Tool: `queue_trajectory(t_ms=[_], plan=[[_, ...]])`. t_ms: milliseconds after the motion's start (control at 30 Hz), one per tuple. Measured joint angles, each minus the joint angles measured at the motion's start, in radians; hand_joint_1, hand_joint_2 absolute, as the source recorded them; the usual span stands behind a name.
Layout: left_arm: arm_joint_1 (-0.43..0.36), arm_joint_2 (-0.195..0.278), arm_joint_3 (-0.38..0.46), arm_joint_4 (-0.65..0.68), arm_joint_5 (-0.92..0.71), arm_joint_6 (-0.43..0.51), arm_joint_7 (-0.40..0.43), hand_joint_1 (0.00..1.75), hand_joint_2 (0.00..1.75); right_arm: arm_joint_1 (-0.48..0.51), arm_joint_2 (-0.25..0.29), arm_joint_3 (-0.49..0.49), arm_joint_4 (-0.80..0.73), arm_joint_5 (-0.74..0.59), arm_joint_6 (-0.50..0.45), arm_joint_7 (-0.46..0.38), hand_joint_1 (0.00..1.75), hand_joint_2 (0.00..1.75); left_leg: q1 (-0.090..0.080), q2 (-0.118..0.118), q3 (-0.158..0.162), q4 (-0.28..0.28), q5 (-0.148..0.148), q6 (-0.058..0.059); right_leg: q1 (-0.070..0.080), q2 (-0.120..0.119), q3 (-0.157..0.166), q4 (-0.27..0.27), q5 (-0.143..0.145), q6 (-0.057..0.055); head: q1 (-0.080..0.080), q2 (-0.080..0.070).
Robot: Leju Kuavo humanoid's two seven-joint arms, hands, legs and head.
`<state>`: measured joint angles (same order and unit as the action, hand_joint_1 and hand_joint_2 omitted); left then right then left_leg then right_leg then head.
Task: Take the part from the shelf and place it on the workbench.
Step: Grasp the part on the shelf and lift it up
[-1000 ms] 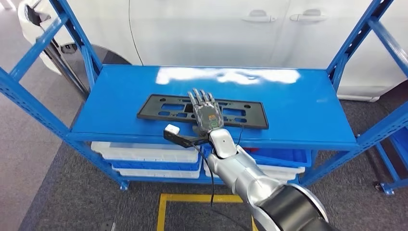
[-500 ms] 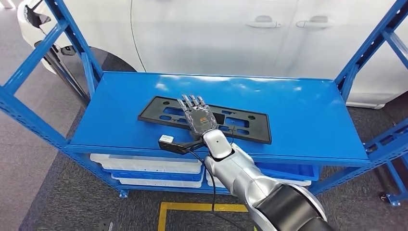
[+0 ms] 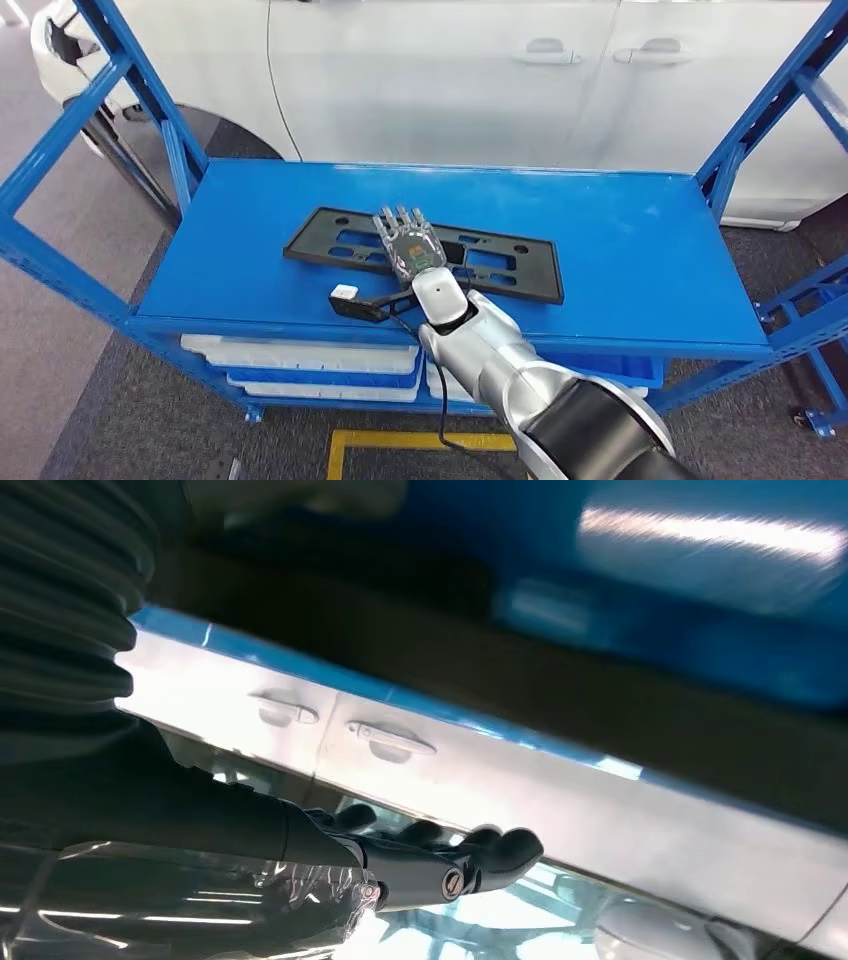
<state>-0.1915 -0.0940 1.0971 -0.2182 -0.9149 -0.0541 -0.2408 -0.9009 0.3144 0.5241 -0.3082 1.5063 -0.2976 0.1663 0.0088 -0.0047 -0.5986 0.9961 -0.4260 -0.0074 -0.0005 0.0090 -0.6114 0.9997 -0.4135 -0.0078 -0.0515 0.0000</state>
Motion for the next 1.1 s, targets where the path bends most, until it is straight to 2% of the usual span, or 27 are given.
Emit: queue_trajectory(t_ms=[67,100,167,233,267,300,333,400,433,467,567,600,667,733,767,800,833,900,933,967,1067,1100], plan=[[0.001,-0.002,0.000,0.000,0.000,0.000,0.000,0.00,0.00,-0.001,0.000,0.007,0.000,0.010,0.012,0.011,1.72,1.75,0.003,-0.001,0.002,-0.004,0.013,0.013,0.001,0.000,-0.002,0.003,-0.005,0.012,0.000,0.000],[0.000,-0.003,0.000,0.000,0.001,0.000,0.000,0.00,0.00,-0.002,0.001,0.010,0.000,0.013,0.018,0.016,1.74,1.75,0.005,-0.001,0.004,-0.008,0.016,0.019,0.000,-0.001,-0.009,0.020,-0.019,0.017,0.000,0.000],[-0.002,-0.004,0.000,0.000,0.002,0.000,0.000,0.00,0.00,-0.003,0.001,0.016,0.000,0.018,0.031,0.026,1.74,1.75,0.006,0.001,0.006,-0.012,0.019,0.027,-0.002,-0.003,-0.054,0.121,-0.076,0.024,0.000,0.000],[-0.003,-0.004,0.001,0.000,0.003,0.000,-0.001,0.00,0.00,-0.001,0.000,0.020,0.001,0.021,0.042,0.033,1.74,1.75,0.003,0.001,0.004,-0.010,0.017,0.031,-0.004,-0.003,-0.124,0.265,-0.137,0.028,0.000,0.000],[-0.002,-0.004,0.001,0.000,0.003,0.000,-0.001,0.00,0.00,0.000,0.000,0.022,0.001,0.021,0.045,0.035,1.74,1.75,0.002,0.001,0.003,-0.008,0.016,0.032,-0.004,-0.003,-0.148,0.310,-0.147,0.029,0.000,0.000],[-0.001,-0.004,0.001,0.000,0.004,0.000,-0.001,0.00,0.00,0.001,0.000,0.023,0.001,0.021,0.047,0.038,1.74,1.75,0.001,0.000,0.003,-0.005,0.015,0.032,-0.004,-0.003,-0.155,0.321,-0.140,0.028,0.000,0.000],[-0.001,-0.004,0.001,0.000,0.004,-0.001,-0.001,0.00,0.00,0.001,0.000,0.024,0.001,0.021,0.049,0.041,1.74,1.75,0.000,0.000,0.003,-0.002,0.013,0.032,-0.004,-0.003,-0.140,0.289,-0.113,0.026,0.000,0.000],[-0.001,-0.005,0.001,0.001,0.005,-0.003,-0.002,0.00,0.00,-0.004,0.000,0.024,0.001,0.020,0.054,0.047,1.75,1.75,-0.004,-0.003,0.002,0.006,0.008,0.028,-0.001,-0.003,-0.066,0.139,-0.040,0.015,0.000,0.000],[-0.001,-0.006,0.002,0.001,0.006,-0.004,-0.004,0.00,0.00,-0.007,0.000,0.024,0.000,0.020,0.058,0.050,1.75,1.75,-0.006,-0.004,0.000,0.010,0.006,0.025,0.001,-0.004,-0.034,0.073,-0.017,0.009,0.000,0.000],[-0.002,-0.006,0.002,0.001,0.006,-0.005,-0.005,0.00,0.00,-0.010,0.000,0.024,-0.001,0.019,0.060,0.053,1.75,1.75,-0.007,-0.004,-0.002,0.013,0.003,0.021,0.003,-0.004,-0.016,0.033,-0.008,0.005,0.000,0.000],[-0.002,-0.006,0.002,0.001,0.007,-0.006,-0.008,0.00,0.00,-0.013,0.000,0.024,-0.002,0.019,0.065,0.058,1.75,1.75,-0.006,-0.003,-0.004,0.017,-0.001,0.005,0.002,-0.004,-0.009,0.014,-0.006,-0.006,0.000,0.000],[-0.002,-0.005,0.002,0.001,0.007,-0.006,-0.009,0.00,0.00,-0.013,0.000,0.024,-0.003,0.019,0.065,0.058,1.75,1.75,-0.005,-0.003,-0.009,0.030,-0.012,-0.001,0.000,-0.004,-0.006,0.010,-0.004,-0.012,0.000,0.000],[-0.002,-0.004,0.002,0.001,0.007,-0.006,-0.011,0.00,0.00,-0.014,0.001,0.024,-0.003,0.019,0.065,0.058,1.75,1.75,-0.001,-0.002,-0.043,0.111,-0.062,-0.014,-0.005,-0.006,-0.003,0.003,0.000,-0.019,0.000,0.000],[-0.001,-0.004,0.002,0.001,0.007,-0.007,-0.012,0.00,0.00,-0.013,0.001,0.025,-0.003,0.020,0.067,0.060,1.75,1.75,0.004,-0.001,-0.104,0.244,-0.122,-0.024,-0.005,-0.007,-0.004,0.003,0.000,-0.021,0.000,0.000],[0.000,-0.004,0.002,0.001,0.007,-0.007,-0.012,0.00,0.00,-0.011,0.001,0.025,-0.002,0.020,0.068,0.061,1.75,1.75,0.006,-0.001,-0.126,0.289,-0.133,-0.029,-0.005,-0.007,-0.004,0.004,-0.001,-0.020,0.000,0.000],[0.001,-0.003,0.002,0.001,0.007,-0.008,-0.012,0.00,0.00,-0.010,0.001,0.025,-0.002,0.020,0.069,0.062,1.75,1.75,0.009,-0.001,-0.130,0.296,-0.125,-0.032,-0.005,-0.007,-0.004,0.004,-0.001,-0.020,0.000,0.000],[0.001,-0.002,0.002,0.001,0.007,-0.008,-0.013,0.00,0.00,-0.009,0.001,0.025,-0.002,0.020,0.070,0.063,1.75,1.75,0.012,-0.001,-0.113,0.261,-0.098,-0.034,-0.006,-0.006,-0.003,0.005,-0.002,-0.019,0.000,0.000],[0.000,0.001,0.002,0.001,0.007,-0.009,-0.013,0.00,0.00,-0.010,0.001,0.025,-0.003,0.020,0.070,0.065,1.75,1.75,0.015,0.001,-0.044,0.124,-0.034,-0.034,-0.006,-0.006,-0.001,0.009,-0.005,-0.012,0.000,0.000],[-0.001,0.001,0.002,0.001,0.007,-0.010,-0.014,0.00,0.00,-0.011,0.001,0.025,-0.003,0.020,0.070,0.066,1.75,1.75,0.014,0.001,-0.016,0.067,-0.016,-0.028,-0.005,-0.005,-0.001,0.012,-0.007,-0.007,0.000,0.000],[-0.002,0.002,0.002,0.001,0.007,-0.010,-0.014,0.00,0.00,-0.011,0.001,0.025,-0.003,0.020,0.070,0.068,1.75,1.75,0.013,0.000,0.001,0.032,-0.008,-0.022,-0.004,-0.004,-0.002,0.013,-0.008,-0.001,0.000,0.000],[-0.001,0.001,0.002,0.001,0.007,-0.011,-0.014,0.00,0.00,-0.012,0.001,0.025,-0.003,0.021,0.070,0.070,1.74,1.75,0.010,-0.002,0.005,0.016,-0.007,0.002,-0.003,-0.003,-0.005,0.014,-0.008,0.017,0.000,0.000],[-0.001,0.001,0.002,0.001,0.007,-0.011,-0.014,0.00,0.00,-0.012,0.001,0.025,-0.003,0.021,0.070,0.070,1.74,1.75,0.011,-0.001,0.005,0.013,-0.004,0.009,-0.004,-0.004,-0.009,0.023,-0.017,0.021,0.000,0.000]])
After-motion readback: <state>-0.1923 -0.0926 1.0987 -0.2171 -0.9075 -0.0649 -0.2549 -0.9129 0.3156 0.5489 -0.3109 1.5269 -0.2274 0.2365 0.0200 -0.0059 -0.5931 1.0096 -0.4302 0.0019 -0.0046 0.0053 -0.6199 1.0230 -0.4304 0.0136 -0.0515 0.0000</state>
